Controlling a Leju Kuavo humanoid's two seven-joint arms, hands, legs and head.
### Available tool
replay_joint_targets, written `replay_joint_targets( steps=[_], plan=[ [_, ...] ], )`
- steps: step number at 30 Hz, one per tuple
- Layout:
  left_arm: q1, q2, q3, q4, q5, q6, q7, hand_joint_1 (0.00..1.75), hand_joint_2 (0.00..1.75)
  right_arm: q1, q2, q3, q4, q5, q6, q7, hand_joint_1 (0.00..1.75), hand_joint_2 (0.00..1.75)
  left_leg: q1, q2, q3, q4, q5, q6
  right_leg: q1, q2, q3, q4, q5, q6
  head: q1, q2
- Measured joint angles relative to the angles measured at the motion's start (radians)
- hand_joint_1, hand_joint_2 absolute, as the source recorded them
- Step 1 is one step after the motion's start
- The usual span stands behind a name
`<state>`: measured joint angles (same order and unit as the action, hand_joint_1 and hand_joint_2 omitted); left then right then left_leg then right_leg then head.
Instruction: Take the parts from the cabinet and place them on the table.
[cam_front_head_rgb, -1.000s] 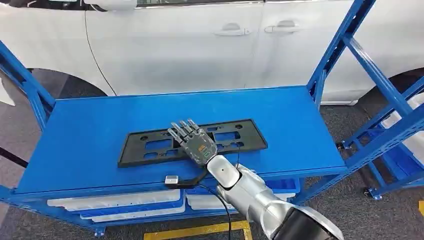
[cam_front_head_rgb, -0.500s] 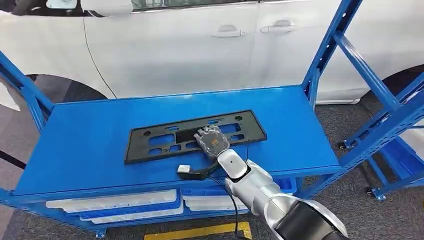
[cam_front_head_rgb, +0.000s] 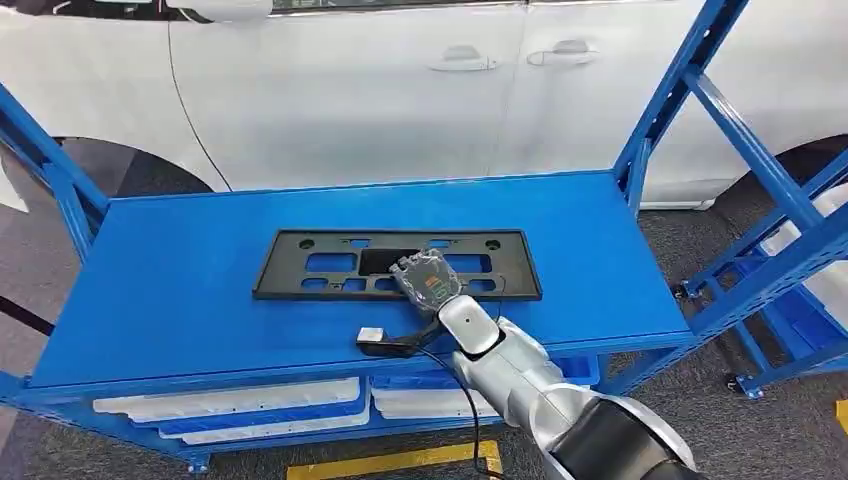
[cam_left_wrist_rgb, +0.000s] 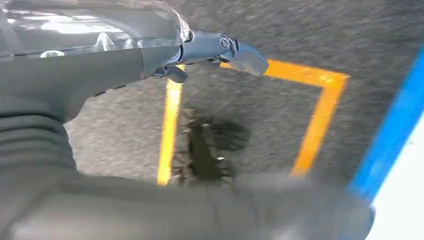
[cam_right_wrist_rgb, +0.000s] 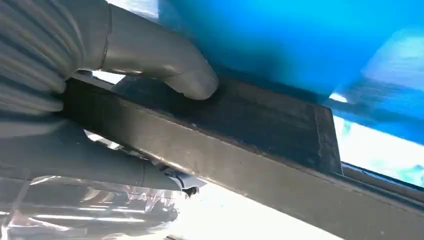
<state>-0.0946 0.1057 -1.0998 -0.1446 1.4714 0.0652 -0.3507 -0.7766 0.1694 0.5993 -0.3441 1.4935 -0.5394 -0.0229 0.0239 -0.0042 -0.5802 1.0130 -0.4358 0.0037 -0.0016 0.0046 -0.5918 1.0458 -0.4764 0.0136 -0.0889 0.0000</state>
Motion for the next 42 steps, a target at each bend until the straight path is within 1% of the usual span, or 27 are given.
replay_joint_targets(
  steps=[3,4,5,7,8,9,10,12,13,15,16,18,19,20,22,24,26,28,31,32,34,35,36,37,39,40,42],
  plan=[
    [-0.002,0.000,-0.007,0.000,0.000,-0.013,-0.029,0.00,1.75,0.004,0.000,-0.013,0.003,-0.013,-0.009,-0.026,1.75,1.75,-0.002,0.001,-0.003,0.001,-0.001,0.008,-0.004,-0.001,-0.103,0.210,-0.099,0.009,0.000,0.000],
    [-0.001,0.001,-0.010,0.000,0.000,-0.014,-0.030,0.00,1.75,0.006,0.000,-0.018,0.004,-0.017,-0.016,-0.037,1.75,1.75,-0.002,0.001,-0.002,0.001,-0.001,0.009,-0.005,-0.001,-0.133,0.264,-0.110,0.010,0.000,0.000],
    [0.000,0.001,-0.014,0.000,0.000,-0.015,-0.030,0.00,1.75,0.008,0.000,-0.023,0.004,-0.028,-0.022,-0.052,1.75,1.75,-0.002,0.001,-0.002,0.001,-0.002,0.010,-0.005,-0.001,-0.139,0.269,-0.097,0.010,0.000,0.000],
    [0.000,0.001,-0.020,0.000,0.000,-0.016,-0.025,0.00,1.75,0.008,0.005,-0.035,0.003,-0.070,-0.035,-0.100,1.75,1.75,-0.002,-0.001,0.002,0.001,-0.004,0.008,-0.005,-0.001,-0.098,0.172,-0.028,0.004,0.000,0.000],
    [0.000,0.001,-0.022,0.000,0.000,-0.016,-0.020,0.00,1.75,0.008,0.009,-0.048,-0.002,-0.108,-0.042,-0.143,1.75,1.75,-0.002,-0.001,0.006,0.001,-0.006,0.005,-0.004,-0.001,-0.048,0.067,0.025,-0.004,0.000,0.000],
    [0.000,0.000,-0.022,0.000,0.000,-0.016,-0.017,0.00,1.75,0.009,0.015,-0.063,-0.015,-0.157,-0.048,-0.197,1.75,1.75,-0.002,-0.001,0.008,0.001,-0.008,0.002,-0.002,-0.001,-0.013,-0.009,0.049,-0.013,0.000,0.000],
    [-0.002,0.000,-0.022,0.000,0.000,-0.018,-0.012,0.00,1.75,0.008,0.018,-0.079,-0.032,-0.228,-0.049,-0.267,1.75,1.75,-0.007,0.000,0.005,0.003,-0.010,-0.003,0.005,0.000,-0.006,-0.024,0.036,-0.014,0.000,0.000],
    [-0.002,0.001,-0.022,0.000,0.000,-0.032,0.012,0.00,1.75,0.016,0.025,-0.133,-0.120,-0.498,0.003,-0.505,1.75,1.75,-0.005,0.001,0.009,0.001,-0.012,-0.018,0.008,0.001,-0.006,-0.027,0.037,-0.020,0.000,0.000],
    [-0.002,0.000,-0.022,0.000,0.000,-0.036,0.021,0.00,1.75,0.029,0.025,-0.151,-0.182,-0.609,0.046,-0.568,1.75,1.75,-0.001,0.002,0.014,-0.002,-0.012,-0.024,0.011,0.001,-0.003,-0.027,0.036,-0.026,0.000,0.000],
    [-0.003,0.002,-0.023,0.000,0.000,-0.049,0.027,0.00,1.75,0.072,0.020,-0.177,-0.370,-0.900,0.215,-0.641,1.75,1.75,0.001,0.003,0.017,0.010,-0.025,-0.035,0.002,-0.003,0.013,-0.047,0.044,-0.040,0.000,0.000],
    [-0.003,0.002,-0.024,0.000,0.000,-0.052,0.027,0.00,1.75,0.100,0.011,-0.181,-0.465,-1.039,0.289,-0.656,1.75,1.75,0.000,0.002,0.000,0.049,-0.056,-0.036,0.001,-0.005,0.015,-0.049,0.043,-0.045,0.000,0.000],
    [-0.003,0.003,-0.030,0.000,0.000,-0.057,0.026,0.00,1.75,0.170,-0.013,-0.183,-0.639,-1.201,0.367,-0.667,1.75,1.75,0.000,0.002,-0.071,0.202,-0.137,-0.043,0.003,-0.009,0.011,-0.049,0.043,-0.048,0.000,0.000],
    [0.000,0.003,-0.032,0.000,0.000,-0.060,0.025,0.00,1.75,0.196,-0.023,-0.186,-0.702,-1.252,0.395,-0.672,1.75,1.75,0.000,0.002,-0.103,0.269,-0.161,-0.046,0.004,-0.008,0.009,-0.048,0.042,-0.049,0.000,0.000],
    [0.001,0.004,-0.035,0.000,0.000,-0.065,0.019,0.00,1.75,0.220,-0.037,-0.187,-0.771,-1.308,0.432,-0.673,1.75,1.75,0.000,0.002,-0.118,0.300,-0.163,-0.046,0.005,-0.008,0.007,-0.046,0.042,-0.049,0.000,0.000],
    [0.001,0.006,-0.041,0.000,0.000,-0.090,0.002,0.00,1.75,0.275,-0.069,-0.187,-0.943,-1.422,0.518,-0.673,1.75,1.75,0.000,0.002,-0.085,0.224,-0.101,-0.044,0.005,-0.008,0.008,-0.041,0.038,-0.047,0.000,0.000],
    [0.002,0.009,-0.043,0.000,0.000,-0.120,-0.014,0.00,1.75,0.297,-0.087,-0.190,-1.110,-1.513,0.628,-0.677,1.75,1.75,0.000,0.002,-0.001,0.048,-0.009,-0.035,0.005,-0.005,0.010,-0.033,0.030,-0.043,0.000,0.000],
    [-0.003,0.011,-0.045,0.000,0.000,-0.131,-0.021,0.00,1.75,0.316,-0.096,-0.196,-1.224,-1.544,0.686,-0.681,1.75,1.75,-0.009,0.001,0.021,-0.001,-0.027,-0.024,0.010,-0.001,0.000,-0.024,0.027,-0.034,0.000,0.000],
    [-0.001,0.011,-0.045,0.000,0.000,-0.145,-0.030,0.00,1.75,0.350,-0.102,-0.200,-1.314,-1.582,0.764,-0.681,1.75,1.75,-0.012,0.001,0.015,0.006,-0.027,-0.016,0.007,-0.002,-0.001,-0.028,0.030,-0.025,0.000,0.000],
    [-0.002,0.009,-0.045,0.000,0.000,-0.154,-0.035,0.00,1.75,0.402,-0.102,-0.203,-1.416,-1.642,0.938,-0.676,1.75,1.75,-0.002,0.002,0.024,-0.012,-0.017,0.002,0.006,-0.002,-0.009,-0.003,0.005,-0.007,0.000,0.000],
    [-0.003,0.009,-0.046,0.000,0.000,-0.156,-0.036,0.00,1.75,0.411,-0.102,-0.199,-1.433,-1.643,0.956,-0.677,1.75,1.75,-0.002,0.003,0.023,-0.012,-0.017,0.008,0.005,-0.002,-0.029,0.040,-0.022,-0.004,0.000,0.000],
    [-0.005,0.009,-0.046,0.000,0.000,-0.156,-0.036,0.00,1.75,0.439,-0.102,-0.196,-1.470,-1.647,0.967,-0.677,1.75,1.75,-0.002,0.004,0.023,-0.011,-0.016,0.011,-0.003,-0.002,-0.117,0.223,-0.105,0.002,0.000,0.000],
    [-0.004,0.009,-0.046,0.000,0.000,-0.156,-0.034,0.00,1.75,0.452,-0.104,-0.196,-1.479,-1.646,0.972,-0.675,1.75,1.75,-0.002,0.003,0.022,-0.010,-0.016,0.011,-0.006,-0.002,-0.145,0.276,-0.117,0.006,0.000,0.000],
    [-0.003,0.009,-0.046,0.000,0.000,-0.156,-0.031,0.00,1.75,0.459,-0.105,-0.194,-1.486,-1.644,0.975,-0.672,1.75,1.75,-0.002,0.003,0.022,-0.009,-0.016,0.011,-0.011,-0.003,-0.147,0.277,-0.103,0.009,0.000,0.000],
    [-0.003,0.009,-0.047,0.000,0.000,-0.154,-0.027,0.00,1.75,0.461,-0.108,-0.188,-1.493,-1.643,0.977,-0.669,1.75,1.75,-0.002,0.003,0.022,-0.007,-0.016,0.010,-0.014,-0.003,-0.126,0.236,-0.071,0.010,0.000,0.000],
    [-0.006,0.009,-0.049,0.000,0.000,-0.149,-0.018,0.00,1.75,0.461,-0.111,-0.174,-1.510,-1.643,0.983,-0.654,1.75,1.75,-0.001,0.001,0.022,-0.001,-0.019,0.005,-0.019,-0.004,-0.041,0.065,0.015,0.008,0.000,0.000],
    [-0.008,0.009,-0.050,0.000,0.000,-0.148,-0.015,0.00,1.75,0.460,-0.113,-0.167,-1.515,-1.645,0.987,-0.651,1.75,1.75,-0.001,0.001,0.020,0.003,-0.022,-0.001,-0.020,-0.004,-0.009,-0.005,0.025,0.005,0.000,0.000],
    [-0.012,0.010,-0.054,0.000,0.000,-0.145,-0.010,0.00,1.75,0.464,-0.118,-0.156,-1.520,-1.662,0.990,-0.648,1.75,1.75,-0.008,0.000,0.012,0.008,-0.021,-0.016,-0.011,-0.002,-0.011,-0.010,0.025,-0.005,0.000,0.000]
  ],
)
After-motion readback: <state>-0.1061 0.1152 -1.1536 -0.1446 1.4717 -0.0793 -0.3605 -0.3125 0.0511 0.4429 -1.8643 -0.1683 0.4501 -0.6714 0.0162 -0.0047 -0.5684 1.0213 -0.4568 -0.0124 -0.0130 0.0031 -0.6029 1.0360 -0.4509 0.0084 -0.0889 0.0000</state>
